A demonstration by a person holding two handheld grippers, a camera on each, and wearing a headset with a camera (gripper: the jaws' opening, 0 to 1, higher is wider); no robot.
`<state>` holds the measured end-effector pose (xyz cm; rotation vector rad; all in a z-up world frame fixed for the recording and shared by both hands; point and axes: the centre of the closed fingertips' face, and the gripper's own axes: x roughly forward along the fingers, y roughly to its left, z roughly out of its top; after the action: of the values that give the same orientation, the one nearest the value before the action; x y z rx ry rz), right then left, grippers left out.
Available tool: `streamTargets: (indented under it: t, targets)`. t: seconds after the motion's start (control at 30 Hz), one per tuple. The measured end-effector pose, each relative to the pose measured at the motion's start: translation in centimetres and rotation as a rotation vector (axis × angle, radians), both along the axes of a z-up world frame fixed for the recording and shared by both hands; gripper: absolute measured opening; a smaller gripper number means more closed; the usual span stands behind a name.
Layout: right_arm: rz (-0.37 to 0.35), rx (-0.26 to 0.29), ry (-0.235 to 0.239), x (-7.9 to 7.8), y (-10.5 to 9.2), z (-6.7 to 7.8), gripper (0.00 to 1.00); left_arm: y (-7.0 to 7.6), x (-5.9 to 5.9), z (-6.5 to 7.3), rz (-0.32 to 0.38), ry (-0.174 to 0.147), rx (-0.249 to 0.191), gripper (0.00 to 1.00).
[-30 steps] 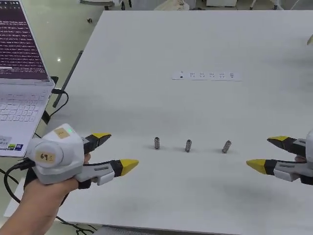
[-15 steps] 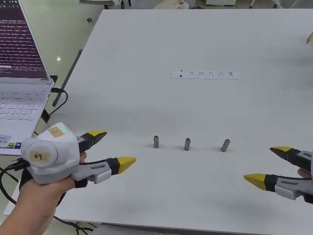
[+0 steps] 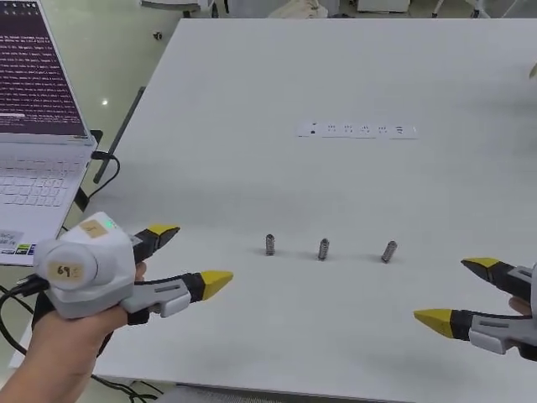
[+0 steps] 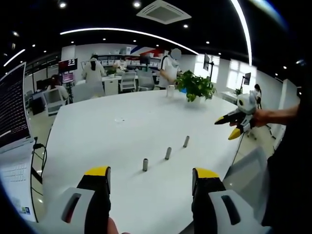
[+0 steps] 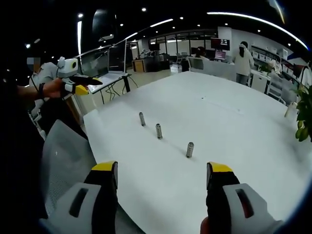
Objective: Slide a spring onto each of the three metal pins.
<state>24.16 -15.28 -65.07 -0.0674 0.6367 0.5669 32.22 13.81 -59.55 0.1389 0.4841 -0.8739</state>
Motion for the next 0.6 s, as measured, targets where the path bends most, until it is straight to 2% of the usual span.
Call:
streamTargets:
  t: [0.2,0.6]
  targets:
    - [0.001,0.004,0.008,-0.27,0.13,-0.24,0.74,0.37,0.12,-0.14,0.006,0.001,0.001,0.65]
    - [0.013,0.009,0.01,-0.5,0.61,-0.58,0.75,0.0,0.17,-0.26,0.005,-0.001,-0.006,0.68]
